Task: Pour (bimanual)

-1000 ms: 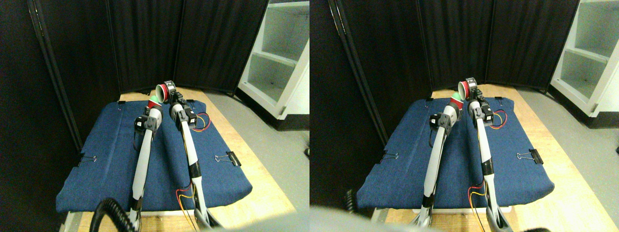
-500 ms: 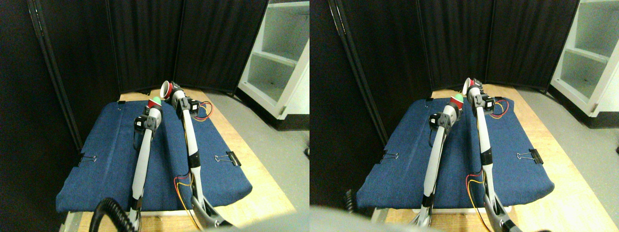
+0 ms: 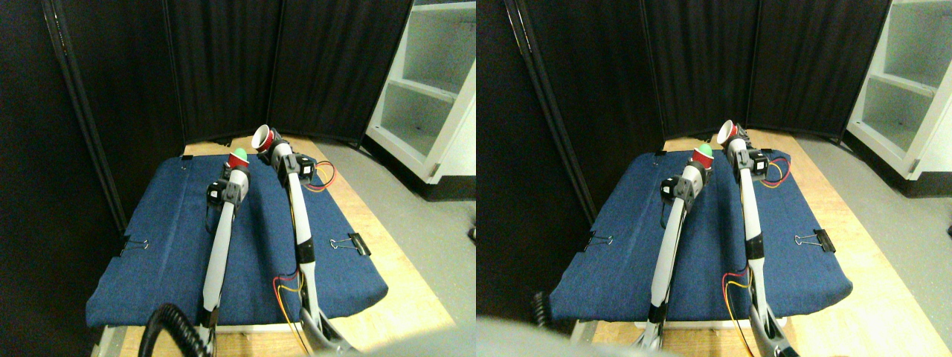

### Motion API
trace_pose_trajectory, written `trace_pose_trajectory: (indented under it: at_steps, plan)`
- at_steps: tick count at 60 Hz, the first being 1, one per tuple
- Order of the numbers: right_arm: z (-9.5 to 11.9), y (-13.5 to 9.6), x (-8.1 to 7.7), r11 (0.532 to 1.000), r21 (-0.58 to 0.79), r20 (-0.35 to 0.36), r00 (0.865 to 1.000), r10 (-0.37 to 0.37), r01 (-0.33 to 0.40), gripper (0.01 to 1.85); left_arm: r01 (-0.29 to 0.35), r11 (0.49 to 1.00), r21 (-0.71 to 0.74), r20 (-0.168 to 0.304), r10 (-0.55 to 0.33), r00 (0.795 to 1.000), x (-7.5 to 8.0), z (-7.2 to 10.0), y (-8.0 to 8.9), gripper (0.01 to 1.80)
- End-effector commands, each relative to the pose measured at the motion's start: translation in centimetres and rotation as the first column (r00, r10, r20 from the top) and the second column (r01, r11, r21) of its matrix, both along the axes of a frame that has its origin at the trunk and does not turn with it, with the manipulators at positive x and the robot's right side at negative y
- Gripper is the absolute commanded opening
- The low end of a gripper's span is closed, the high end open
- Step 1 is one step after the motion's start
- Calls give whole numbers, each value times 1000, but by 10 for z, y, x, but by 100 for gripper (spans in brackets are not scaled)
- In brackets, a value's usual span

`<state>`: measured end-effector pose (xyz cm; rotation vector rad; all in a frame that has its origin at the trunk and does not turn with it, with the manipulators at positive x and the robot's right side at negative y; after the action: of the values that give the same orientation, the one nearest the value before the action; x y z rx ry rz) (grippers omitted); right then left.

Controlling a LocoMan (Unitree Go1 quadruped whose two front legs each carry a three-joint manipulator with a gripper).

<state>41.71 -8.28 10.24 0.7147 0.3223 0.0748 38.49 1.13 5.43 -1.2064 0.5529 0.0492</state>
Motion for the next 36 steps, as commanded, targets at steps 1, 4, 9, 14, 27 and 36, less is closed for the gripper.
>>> trace_pose_trajectory:
  at_steps: [1, 4, 9, 14, 27, 36]
  plan:
    - [12, -3, 1, 997, 78, 105, 994, -15, 6, 37, 26, 999, -31, 59, -24, 998, 0, 10, 3, 33]
    - [10, -4, -1, 997, 80, 121, 992, -22, 12, 38, 28, 999, -26, 67, -26, 997, 0, 9, 6, 33]
    - [7, -6, -5, 990, 138, 122, 991, -61, 44, 37, 33, 999, -35, 84, -30, 996, -2, 7, 12, 33]
    - [2, -8, -10, 978, 203, 132, 988, -80, 52, 36, 32, 999, -43, 93, -28, 995, -3, 6, 17, 33]
    - [-16, -15, -18, 930, 349, 94, 983, -160, 118, 36, 11, 999, -44, 128, -5, 992, -8, -6, 30, 33]
    - [-28, -19, -20, 915, 389, 84, 984, -155, 111, 35, -20, 998, -62, 148, 29, 988, -11, -21, 40, 33]
